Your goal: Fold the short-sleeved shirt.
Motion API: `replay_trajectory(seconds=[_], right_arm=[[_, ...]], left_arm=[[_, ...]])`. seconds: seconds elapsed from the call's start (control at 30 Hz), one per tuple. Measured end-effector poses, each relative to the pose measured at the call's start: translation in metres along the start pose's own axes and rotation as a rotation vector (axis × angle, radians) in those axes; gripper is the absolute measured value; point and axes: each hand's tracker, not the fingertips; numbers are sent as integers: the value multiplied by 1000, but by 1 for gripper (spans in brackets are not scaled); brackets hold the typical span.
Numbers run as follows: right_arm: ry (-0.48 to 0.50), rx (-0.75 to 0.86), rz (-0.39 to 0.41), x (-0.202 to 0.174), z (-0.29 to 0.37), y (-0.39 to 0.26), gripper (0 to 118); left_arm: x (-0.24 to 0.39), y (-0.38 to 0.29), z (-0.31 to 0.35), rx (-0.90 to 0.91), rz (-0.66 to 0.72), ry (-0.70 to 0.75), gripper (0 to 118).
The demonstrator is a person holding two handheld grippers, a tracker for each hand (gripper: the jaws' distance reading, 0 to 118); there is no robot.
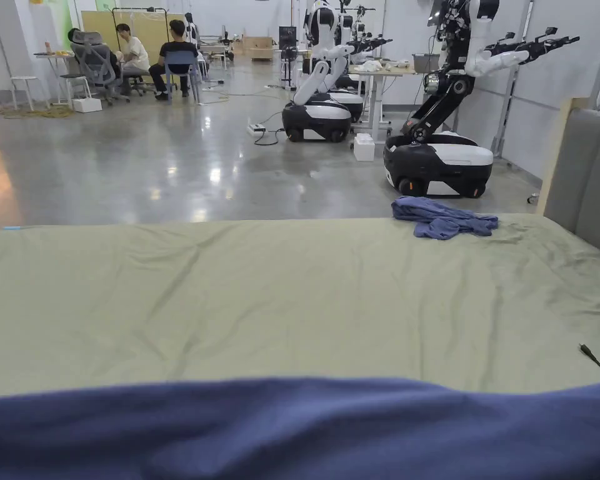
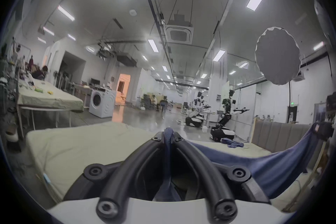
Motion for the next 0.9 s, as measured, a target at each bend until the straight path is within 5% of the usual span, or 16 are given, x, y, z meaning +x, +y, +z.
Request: replay_trajectory(seconds=[0.33,0.57,0.63,0.9], right_arm=[[21,-86,-5,2,-26,-28,9],[76,-201,6,20,-222,-45,9],[53,-226,-54,26,-283,-41,9],[11,17,-51,20,-427,67,9]], left_arm=[[-8,-40,-28,-96,12,-49,5],[6,-46,-231,-240,88,-176,5],[17,-41,-295,-267,49,-157,5],[51,71,-431,-98,76,-139,5]])
